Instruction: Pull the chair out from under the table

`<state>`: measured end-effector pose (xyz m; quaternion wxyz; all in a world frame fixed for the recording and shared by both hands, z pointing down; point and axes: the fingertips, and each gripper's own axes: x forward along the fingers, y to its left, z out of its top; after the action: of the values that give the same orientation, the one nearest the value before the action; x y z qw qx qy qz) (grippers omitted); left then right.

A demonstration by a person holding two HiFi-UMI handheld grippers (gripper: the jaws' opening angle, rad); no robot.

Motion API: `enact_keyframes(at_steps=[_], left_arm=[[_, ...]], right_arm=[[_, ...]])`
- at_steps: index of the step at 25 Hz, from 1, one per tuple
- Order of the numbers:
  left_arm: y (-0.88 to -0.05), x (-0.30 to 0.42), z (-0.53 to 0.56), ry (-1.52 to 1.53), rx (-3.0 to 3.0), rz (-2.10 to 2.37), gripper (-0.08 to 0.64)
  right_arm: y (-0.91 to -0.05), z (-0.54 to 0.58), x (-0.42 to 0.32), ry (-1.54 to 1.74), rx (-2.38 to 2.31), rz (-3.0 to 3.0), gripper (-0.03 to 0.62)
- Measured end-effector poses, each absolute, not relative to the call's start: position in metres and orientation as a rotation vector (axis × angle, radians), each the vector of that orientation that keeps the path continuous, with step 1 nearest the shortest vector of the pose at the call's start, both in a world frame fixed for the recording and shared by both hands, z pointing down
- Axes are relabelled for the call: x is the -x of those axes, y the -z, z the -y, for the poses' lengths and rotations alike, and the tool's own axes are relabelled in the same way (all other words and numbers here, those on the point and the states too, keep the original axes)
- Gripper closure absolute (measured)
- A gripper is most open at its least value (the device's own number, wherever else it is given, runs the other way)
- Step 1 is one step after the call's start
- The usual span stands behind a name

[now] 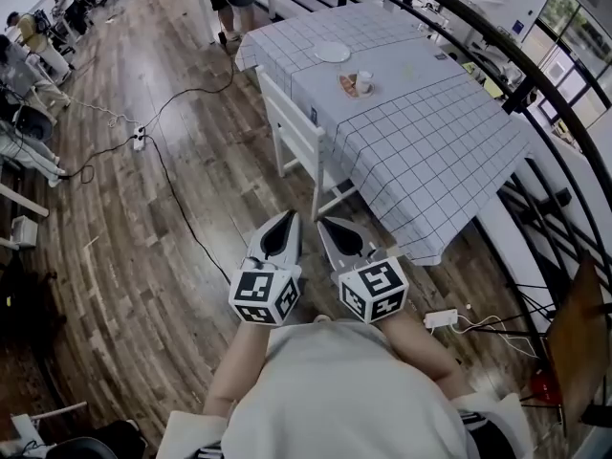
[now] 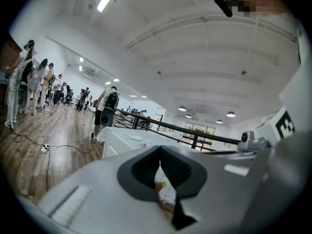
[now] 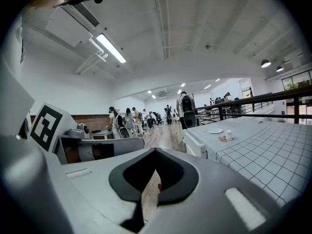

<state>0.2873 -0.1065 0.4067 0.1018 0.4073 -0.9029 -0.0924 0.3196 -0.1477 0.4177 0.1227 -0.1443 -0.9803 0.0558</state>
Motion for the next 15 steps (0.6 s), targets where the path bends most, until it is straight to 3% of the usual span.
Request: enact_keyframes(at_steps=[15], left_arm=[[-0.401, -0.179, 0.066, 0.255, -1.271, 2.616, 0.550]], right_arm=[[-0.414, 0.110, -0.210, -0.179, 0.321, 2.874, 0.594]])
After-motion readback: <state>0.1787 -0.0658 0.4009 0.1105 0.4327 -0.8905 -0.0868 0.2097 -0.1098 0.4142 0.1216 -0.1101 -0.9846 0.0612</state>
